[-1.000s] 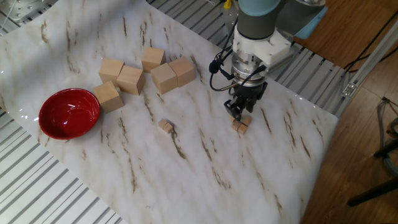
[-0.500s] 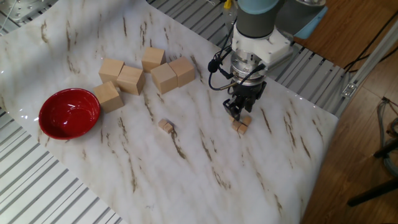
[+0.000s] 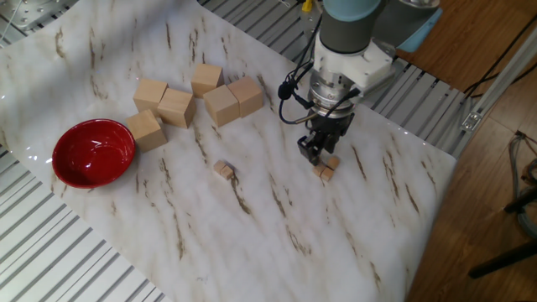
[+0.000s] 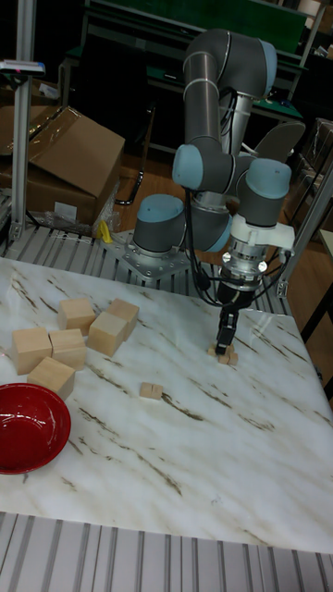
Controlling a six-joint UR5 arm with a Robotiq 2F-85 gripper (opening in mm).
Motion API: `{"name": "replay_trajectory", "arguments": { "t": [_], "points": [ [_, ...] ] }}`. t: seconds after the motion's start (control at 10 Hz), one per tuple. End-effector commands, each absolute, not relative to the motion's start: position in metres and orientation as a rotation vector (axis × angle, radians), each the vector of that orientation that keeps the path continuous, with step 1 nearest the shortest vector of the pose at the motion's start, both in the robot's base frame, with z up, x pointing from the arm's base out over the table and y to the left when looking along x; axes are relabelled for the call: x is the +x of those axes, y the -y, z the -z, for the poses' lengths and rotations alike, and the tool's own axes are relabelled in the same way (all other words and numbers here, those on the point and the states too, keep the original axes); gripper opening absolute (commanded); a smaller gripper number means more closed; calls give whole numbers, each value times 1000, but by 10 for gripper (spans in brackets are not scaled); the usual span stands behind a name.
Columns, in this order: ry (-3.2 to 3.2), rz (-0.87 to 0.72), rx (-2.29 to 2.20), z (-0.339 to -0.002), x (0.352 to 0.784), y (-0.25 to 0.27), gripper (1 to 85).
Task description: Stack the blocks into a pyramid shape
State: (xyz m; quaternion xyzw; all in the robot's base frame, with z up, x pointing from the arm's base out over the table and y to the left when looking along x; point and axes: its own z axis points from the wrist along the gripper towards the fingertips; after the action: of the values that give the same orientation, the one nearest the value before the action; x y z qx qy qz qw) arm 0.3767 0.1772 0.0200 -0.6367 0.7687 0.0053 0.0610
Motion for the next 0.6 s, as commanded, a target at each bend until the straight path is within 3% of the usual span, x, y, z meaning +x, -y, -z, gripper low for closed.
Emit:
{"name": "replay_trajectory", "arguments": {
  "t": [0.0,0.5],
  "points": [
    [-2308,8,-1919,-16,386,-178,473],
    [-2314,-19,-1886,-11,388,-179,467]
  ]
}}
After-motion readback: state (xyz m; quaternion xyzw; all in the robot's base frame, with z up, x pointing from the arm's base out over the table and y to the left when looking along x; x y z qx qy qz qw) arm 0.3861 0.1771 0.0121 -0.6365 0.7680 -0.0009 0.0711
